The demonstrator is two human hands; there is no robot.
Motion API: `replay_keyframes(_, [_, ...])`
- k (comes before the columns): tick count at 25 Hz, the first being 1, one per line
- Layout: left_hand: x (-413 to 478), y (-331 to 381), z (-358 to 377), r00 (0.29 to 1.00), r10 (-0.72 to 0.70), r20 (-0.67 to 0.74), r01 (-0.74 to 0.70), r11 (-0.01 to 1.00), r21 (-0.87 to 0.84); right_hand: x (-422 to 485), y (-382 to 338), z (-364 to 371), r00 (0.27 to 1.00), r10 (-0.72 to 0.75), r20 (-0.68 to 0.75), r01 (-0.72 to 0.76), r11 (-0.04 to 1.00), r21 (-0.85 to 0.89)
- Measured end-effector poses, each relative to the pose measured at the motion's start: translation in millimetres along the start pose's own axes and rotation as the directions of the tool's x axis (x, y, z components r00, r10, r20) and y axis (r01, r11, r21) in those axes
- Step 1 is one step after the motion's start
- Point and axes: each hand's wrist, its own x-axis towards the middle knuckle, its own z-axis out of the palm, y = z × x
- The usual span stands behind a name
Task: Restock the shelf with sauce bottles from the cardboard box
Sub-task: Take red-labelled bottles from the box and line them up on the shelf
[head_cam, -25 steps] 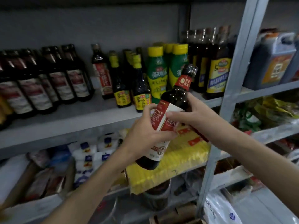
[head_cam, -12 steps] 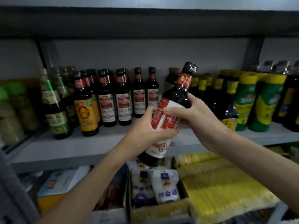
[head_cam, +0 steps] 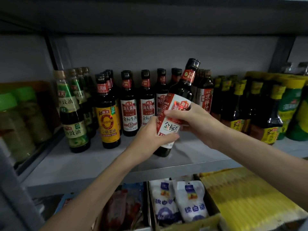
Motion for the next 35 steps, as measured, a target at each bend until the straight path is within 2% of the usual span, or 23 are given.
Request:
replay_keyframes(3, [22.3, -6.2, 1.1, 0.998, -0.004, 0.065, -0.002, 0.996, 0.089, 19.6, 9.9, -8.1, 0.997, -0.031, -0.073, 0.031, 1.000, -0.004])
replay_keyframes(5, [34.5, -11.2, -2.0, 0.996, -0.028, 0.082, 0.003, 0.956, 0.293, 36.8, 17.2, -15.8, 0.988, -0.092, -0.121, 0.087, 0.995, -0.046])
replay_keyframes(7, [40.1, -18.3, -6.8, 0.985, -0.103, 0.136, 0.013, 0.840, 0.542, 54.7, 27.4, -22.9, 0.977, -0.148, -0.156, 0.131, 0.984, -0.118])
replay_keyframes(8, [42.4, -24.0, -8.0, 0.967, -0.185, 0.178, 0.030, 0.771, 0.636, 63.6, 33.1, -25.3, 0.973, -0.161, -0.167, 0.136, 0.979, -0.151])
replay_keyframes(10, [44.8, -33.9, -7.6, 0.899, -0.360, 0.250, 0.065, 0.674, 0.736, 80.0, 44.1, -27.1, 0.972, -0.163, -0.171, 0.129, 0.973, -0.194])
replay_keyframes(13, [51.3, -38.1, -5.9, 0.826, -0.461, 0.324, 0.053, 0.636, 0.770, 105.5, 53.3, -24.8, 0.976, -0.145, -0.161, 0.107, 0.969, -0.223])
replay_keyframes(16, [54.5, -39.3, -3.9, 0.792, -0.507, 0.340, 0.049, 0.608, 0.793, 125.8, 63.1, -24.0, 0.979, -0.151, -0.140, 0.112, 0.960, -0.255])
replay_keyframes(20, [56.3, -41.4, -2.2, 0.794, -0.514, 0.323, 0.021, 0.555, 0.832, 139.7, 78.6, -26.5, 0.976, -0.185, -0.115, 0.150, 0.954, -0.260])
replay_keyframes(27, [59.1, -39.8, -2.7, 0.803, -0.494, 0.332, -0.021, 0.533, 0.846, 146.6, 85.2, -23.4, 0.978, -0.183, -0.103, 0.152, 0.955, -0.254])
replay_keyframes(35, [58.8, -33.1, -2.5, 0.806, -0.492, 0.329, -0.020, 0.533, 0.846, 142.3, 102.8, -21.0, 0.992, -0.087, -0.096, 0.041, 0.912, -0.408])
